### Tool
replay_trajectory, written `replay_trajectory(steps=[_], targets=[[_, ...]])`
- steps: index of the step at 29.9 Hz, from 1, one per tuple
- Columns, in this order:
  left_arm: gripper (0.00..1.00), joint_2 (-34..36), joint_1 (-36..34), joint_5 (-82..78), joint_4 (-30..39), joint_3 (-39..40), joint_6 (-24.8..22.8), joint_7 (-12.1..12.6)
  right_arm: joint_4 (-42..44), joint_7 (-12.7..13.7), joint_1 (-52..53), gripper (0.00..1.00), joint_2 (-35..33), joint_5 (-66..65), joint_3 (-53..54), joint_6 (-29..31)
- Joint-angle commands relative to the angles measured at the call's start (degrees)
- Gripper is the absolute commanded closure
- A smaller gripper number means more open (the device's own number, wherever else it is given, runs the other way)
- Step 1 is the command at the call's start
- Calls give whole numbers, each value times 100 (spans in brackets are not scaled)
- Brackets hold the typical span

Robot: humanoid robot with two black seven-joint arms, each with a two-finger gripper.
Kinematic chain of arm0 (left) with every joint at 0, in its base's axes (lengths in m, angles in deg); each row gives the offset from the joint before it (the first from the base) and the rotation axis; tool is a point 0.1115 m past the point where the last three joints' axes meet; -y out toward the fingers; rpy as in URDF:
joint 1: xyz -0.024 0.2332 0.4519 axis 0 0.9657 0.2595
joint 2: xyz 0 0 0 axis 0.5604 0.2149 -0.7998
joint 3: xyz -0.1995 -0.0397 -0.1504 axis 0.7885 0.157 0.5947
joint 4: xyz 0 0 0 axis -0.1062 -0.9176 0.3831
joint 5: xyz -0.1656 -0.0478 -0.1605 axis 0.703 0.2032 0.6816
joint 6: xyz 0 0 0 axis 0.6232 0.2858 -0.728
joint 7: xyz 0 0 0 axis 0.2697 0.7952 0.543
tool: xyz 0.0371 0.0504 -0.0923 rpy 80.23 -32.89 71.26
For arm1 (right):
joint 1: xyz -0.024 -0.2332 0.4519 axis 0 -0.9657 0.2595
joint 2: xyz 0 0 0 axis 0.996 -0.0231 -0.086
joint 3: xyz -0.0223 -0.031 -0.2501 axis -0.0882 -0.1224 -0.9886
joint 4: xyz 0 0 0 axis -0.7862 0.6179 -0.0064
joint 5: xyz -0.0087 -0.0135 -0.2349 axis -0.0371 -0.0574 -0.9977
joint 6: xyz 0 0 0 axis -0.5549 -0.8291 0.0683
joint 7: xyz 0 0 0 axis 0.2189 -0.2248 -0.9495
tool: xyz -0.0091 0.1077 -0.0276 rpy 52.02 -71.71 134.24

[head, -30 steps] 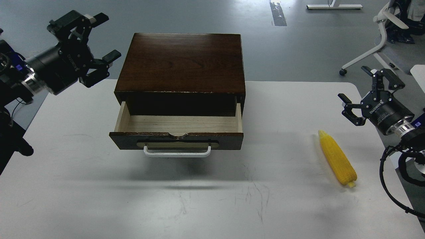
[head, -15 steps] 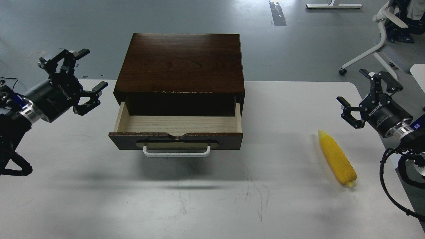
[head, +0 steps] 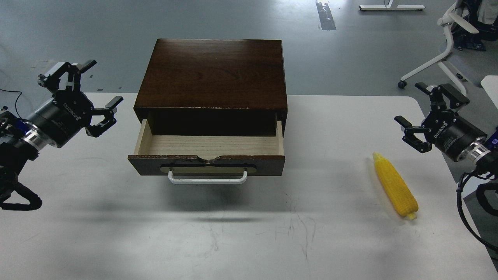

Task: Put corn in drawer with both arms
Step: 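Reach the right gripper down to the yellow corn cob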

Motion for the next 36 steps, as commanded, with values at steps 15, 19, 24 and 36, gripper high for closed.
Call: replay_trajectory(steps=[15,19,24,36], targets=[[1,-7,-7,-19,25,187,0,0,-746,0,532,0,-856,-6819,-288,-242],[1,-25,2,-19,25,195,0,0,-710,0,488,0,-821,-6891,-516,-462],[1,-42,2,-19,16,195,0,0,-614,0,505,0,-593,-6891,-974,-866],[1,-42,2,-19,16,213,-9,0,-165,0,514,0,-136,-7005,-1730,-1587]])
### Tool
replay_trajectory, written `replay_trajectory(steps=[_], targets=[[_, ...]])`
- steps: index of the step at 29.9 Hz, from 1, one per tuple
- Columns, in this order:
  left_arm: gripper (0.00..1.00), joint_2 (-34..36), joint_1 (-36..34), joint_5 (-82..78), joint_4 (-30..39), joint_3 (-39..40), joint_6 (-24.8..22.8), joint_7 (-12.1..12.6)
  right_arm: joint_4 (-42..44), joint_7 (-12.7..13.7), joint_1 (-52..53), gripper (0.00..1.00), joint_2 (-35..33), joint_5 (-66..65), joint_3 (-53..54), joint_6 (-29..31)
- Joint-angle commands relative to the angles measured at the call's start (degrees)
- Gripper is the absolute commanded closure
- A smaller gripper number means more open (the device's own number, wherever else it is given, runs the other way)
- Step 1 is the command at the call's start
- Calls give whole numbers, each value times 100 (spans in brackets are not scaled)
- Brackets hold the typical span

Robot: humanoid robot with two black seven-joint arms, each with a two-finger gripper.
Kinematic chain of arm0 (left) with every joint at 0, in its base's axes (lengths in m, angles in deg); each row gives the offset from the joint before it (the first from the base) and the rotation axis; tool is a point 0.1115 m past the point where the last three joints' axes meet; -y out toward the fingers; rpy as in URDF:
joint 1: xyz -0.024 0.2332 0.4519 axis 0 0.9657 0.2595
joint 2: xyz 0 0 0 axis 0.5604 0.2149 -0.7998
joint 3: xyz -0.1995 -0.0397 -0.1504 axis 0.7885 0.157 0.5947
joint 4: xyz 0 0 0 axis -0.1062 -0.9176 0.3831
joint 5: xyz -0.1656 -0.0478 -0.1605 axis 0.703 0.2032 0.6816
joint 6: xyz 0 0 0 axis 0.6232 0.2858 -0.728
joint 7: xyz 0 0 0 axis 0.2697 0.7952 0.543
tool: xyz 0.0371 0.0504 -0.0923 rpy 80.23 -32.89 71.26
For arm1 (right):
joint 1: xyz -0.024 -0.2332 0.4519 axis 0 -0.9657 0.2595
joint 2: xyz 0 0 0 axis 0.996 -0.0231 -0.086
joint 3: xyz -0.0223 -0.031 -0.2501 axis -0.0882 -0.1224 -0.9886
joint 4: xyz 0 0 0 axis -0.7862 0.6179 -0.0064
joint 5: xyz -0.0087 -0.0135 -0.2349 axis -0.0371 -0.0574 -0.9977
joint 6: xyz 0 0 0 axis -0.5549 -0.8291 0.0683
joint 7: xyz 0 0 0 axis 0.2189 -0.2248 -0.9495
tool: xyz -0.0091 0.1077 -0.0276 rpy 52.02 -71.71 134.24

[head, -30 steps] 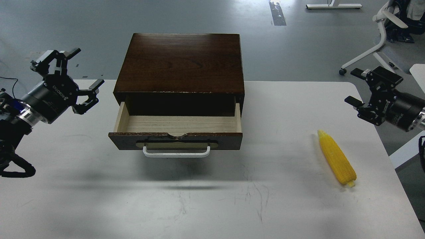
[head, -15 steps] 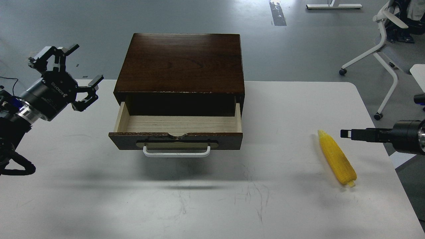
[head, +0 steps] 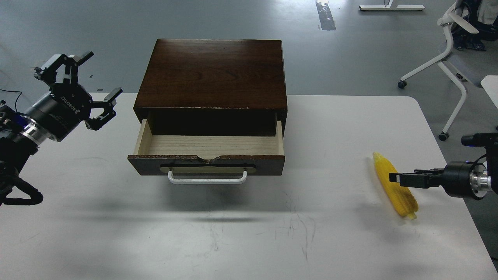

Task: Put corn in drawer with both arms
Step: 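Reach the right gripper down to the yellow corn cob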

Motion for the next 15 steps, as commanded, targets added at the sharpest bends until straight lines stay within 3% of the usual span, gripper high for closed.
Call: replay_trajectory(steps=[1,12,14,15], targets=[[1,0,0,0,0,27,-4,0,106,0,51,0,112,-1,-292,-150],[1,9,0,0,0,62,-4,0,176,0,34,10,305,-1,-328,-176],[1,17,0,0,0,71,-4,0,176,0,42,40,305,-1,-415,-167],[1,18,0,0,0,71,-4,0,168,0,51,47,305,-1,-450,-176]])
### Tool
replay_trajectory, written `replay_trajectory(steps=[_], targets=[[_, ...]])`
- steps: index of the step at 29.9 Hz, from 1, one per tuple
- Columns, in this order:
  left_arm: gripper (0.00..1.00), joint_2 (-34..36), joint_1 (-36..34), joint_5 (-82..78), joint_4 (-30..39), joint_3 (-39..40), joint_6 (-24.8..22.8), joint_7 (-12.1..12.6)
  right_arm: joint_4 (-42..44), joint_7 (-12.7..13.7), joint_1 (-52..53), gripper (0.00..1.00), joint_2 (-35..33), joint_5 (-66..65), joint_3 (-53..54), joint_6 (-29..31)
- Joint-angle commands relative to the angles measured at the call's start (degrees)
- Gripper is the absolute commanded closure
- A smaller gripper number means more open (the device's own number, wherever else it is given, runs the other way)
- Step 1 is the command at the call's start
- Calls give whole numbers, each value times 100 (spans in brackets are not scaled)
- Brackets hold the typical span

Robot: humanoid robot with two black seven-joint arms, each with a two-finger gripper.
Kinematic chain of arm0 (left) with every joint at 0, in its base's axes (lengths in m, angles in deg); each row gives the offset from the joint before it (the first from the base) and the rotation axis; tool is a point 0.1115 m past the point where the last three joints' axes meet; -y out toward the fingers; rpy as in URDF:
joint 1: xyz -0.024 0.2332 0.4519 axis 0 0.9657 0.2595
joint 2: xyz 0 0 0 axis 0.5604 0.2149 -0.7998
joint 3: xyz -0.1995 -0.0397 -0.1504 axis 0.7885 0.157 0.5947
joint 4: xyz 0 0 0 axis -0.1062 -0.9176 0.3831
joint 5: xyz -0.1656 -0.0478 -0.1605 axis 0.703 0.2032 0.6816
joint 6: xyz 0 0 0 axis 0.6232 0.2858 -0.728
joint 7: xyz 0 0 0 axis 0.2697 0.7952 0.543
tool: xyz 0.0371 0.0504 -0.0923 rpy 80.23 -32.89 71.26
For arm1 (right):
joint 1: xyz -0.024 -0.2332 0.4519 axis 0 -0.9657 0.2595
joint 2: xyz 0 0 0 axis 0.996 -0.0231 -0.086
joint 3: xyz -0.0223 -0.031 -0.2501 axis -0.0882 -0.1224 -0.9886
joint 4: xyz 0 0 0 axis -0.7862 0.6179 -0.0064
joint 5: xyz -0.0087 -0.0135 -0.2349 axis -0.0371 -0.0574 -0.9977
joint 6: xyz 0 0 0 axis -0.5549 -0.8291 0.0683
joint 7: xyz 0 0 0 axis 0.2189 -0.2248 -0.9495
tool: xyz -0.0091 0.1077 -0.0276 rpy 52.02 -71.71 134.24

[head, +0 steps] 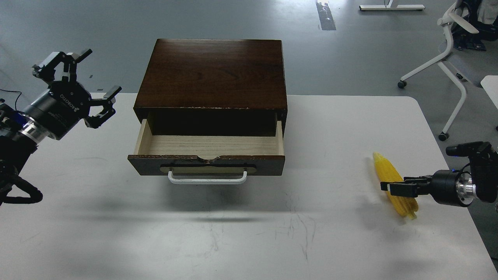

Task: Put corn in drawer with both arms
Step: 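Grasp the corn cob with the right gripper and lift it, then carry the corn cob over the open drawer and lower it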

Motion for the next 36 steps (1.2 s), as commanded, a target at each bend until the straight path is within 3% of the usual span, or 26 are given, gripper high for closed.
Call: replay_trajectory(steps=[1,5,8,15,25,30,36], targets=[[1,25,0,0,0,6,0,0,2,0,19,60,1,-2,-146,8],[1,34,-8,0,0,14,0,0,-6,0,19,73,-7,-2,-155,8],[1,34,-9,0,0,23,0,0,-24,0,80,89,-34,6,-155,8],[1,43,-9,0,0,58,0,0,-217,0,457,90,-95,41,-146,8],[1,52,-9,0,0,93,0,0,-630,0,2820,89,36,85,-716,148],[1,52,-9,0,0,129,9,0,-657,0,4498,88,895,120,-1823,183],[1,61,9,0,0,129,26,0,-587,0,5414,87,2275,962,-2281,219]])
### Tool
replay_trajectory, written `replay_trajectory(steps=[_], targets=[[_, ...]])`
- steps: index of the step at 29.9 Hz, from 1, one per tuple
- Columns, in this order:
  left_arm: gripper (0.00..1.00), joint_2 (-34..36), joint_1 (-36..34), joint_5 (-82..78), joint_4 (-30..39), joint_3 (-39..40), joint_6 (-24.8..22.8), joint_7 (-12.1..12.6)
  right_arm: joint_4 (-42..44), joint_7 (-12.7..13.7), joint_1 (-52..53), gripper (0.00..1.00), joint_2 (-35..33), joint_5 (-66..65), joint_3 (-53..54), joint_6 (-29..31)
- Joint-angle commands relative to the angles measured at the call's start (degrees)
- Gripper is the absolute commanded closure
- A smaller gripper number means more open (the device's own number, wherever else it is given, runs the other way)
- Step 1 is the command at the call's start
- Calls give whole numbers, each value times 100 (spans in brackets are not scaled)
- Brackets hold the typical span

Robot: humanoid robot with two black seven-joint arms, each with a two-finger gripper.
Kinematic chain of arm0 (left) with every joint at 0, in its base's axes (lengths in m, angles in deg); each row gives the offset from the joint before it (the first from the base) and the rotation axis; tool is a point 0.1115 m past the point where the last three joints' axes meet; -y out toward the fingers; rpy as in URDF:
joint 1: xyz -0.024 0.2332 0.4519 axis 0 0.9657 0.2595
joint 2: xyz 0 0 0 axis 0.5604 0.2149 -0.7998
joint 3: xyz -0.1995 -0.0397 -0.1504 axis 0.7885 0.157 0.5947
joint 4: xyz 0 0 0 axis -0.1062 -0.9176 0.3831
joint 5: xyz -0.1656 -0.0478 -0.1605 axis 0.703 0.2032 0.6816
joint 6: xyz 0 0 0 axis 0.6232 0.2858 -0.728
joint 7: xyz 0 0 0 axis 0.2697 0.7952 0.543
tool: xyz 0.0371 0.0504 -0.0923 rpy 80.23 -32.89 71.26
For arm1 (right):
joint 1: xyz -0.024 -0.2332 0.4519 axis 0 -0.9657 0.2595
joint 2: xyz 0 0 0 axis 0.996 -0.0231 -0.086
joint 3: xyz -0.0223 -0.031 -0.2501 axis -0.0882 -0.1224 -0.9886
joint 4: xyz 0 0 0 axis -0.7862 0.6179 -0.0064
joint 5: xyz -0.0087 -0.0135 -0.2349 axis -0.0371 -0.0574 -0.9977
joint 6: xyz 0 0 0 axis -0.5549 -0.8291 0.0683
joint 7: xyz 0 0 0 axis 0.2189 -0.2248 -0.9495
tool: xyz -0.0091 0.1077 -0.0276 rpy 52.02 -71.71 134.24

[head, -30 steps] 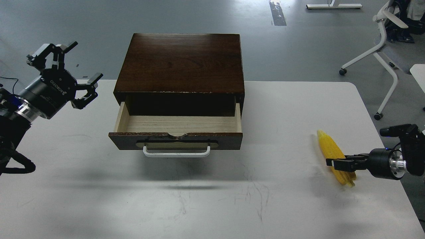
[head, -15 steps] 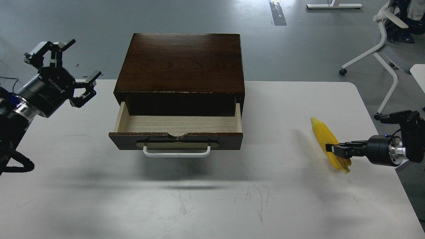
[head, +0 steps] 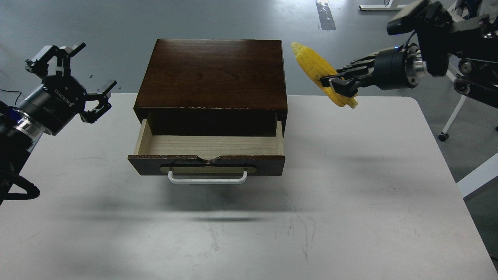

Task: Put corn in drawer with both arms
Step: 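Carry the corn cob over the open drawer and lower it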

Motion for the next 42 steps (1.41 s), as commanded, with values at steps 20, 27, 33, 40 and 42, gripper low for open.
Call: replay_trajectory(steps=[20,27,33,40,42], targets=[[1,42,30,10,-8,23,1,0,171,0,756,87,2645,930,-898,-13],[1,50,39,10,1,41,-7,0,224,0,747,86,2751,930,-1118,-57],[1,50,39,10,1,58,-7,0,294,0,704,82,2830,930,-1206,-66],[1,50,39,10,1,85,-7,0,294,0,660,79,2936,938,-1364,-74],[1,50,39,10,1,85,-7,0,303,0,633,79,2962,938,-1382,-74]])
